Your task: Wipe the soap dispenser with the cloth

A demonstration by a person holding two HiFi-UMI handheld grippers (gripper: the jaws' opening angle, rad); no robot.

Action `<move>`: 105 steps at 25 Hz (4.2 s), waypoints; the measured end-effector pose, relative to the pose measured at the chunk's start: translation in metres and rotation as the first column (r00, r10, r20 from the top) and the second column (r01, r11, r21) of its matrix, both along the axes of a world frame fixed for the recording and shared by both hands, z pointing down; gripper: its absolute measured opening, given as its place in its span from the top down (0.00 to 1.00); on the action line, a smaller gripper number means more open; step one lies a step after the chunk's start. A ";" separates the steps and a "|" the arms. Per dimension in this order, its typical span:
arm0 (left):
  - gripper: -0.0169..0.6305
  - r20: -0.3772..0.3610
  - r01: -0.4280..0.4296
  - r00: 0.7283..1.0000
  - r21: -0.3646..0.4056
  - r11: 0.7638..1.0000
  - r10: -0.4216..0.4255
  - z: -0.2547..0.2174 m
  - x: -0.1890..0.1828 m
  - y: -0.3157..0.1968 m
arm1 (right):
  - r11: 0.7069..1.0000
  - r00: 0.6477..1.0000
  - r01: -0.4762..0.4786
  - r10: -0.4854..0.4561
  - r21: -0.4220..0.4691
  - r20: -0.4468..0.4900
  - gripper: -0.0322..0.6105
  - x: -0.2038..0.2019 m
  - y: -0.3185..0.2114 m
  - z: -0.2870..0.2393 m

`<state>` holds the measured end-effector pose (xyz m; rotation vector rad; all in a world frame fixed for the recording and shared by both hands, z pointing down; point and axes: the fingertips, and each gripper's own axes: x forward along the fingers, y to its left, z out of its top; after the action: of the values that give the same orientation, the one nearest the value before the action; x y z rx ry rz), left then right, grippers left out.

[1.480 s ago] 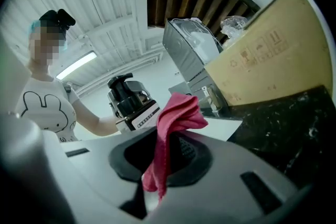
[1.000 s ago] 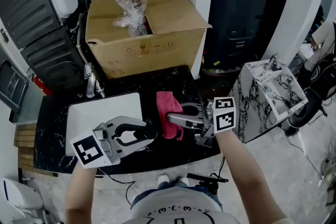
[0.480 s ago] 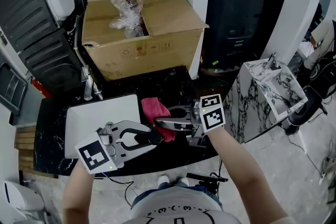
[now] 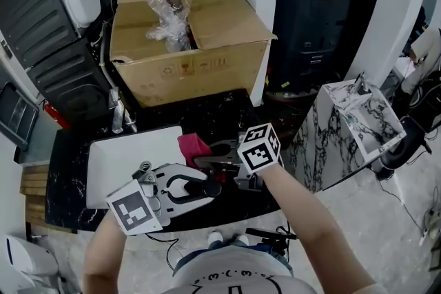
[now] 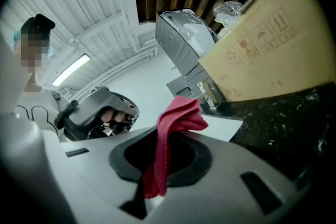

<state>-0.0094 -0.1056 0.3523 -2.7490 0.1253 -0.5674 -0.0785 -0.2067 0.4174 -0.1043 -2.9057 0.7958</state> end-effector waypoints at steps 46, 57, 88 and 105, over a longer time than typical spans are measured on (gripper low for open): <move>0.83 0.294 -0.119 0.956 0.398 0.910 -0.004 0.125 -0.013 -0.002 | 0.903 0.648 0.341 -0.026 0.259 -0.761 0.87 0.008 -0.015 0.081; 0.83 0.281 -0.123 0.960 0.394 0.911 0.008 0.125 -0.011 -0.003 | 0.817 0.664 0.532 -0.240 0.222 -0.709 0.87 -0.019 0.034 0.048; 0.82 -0.078 0.286 0.954 -0.043 0.957 -0.289 0.077 -0.032 -0.035 | 0.891 0.839 -0.033 0.270 0.452 -0.471 0.87 0.027 -0.056 0.009; 0.82 -0.282 0.537 0.733 -0.318 0.781 -0.619 -0.022 -0.067 -0.100 | 0.720 0.729 -0.669 0.684 0.185 -0.030 0.87 0.087 -0.044 -0.009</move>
<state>-0.0766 -0.2056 0.3306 -2.9767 1.1209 -0.1853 0.0084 -0.2504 0.4084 1.0515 -2.8742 0.5957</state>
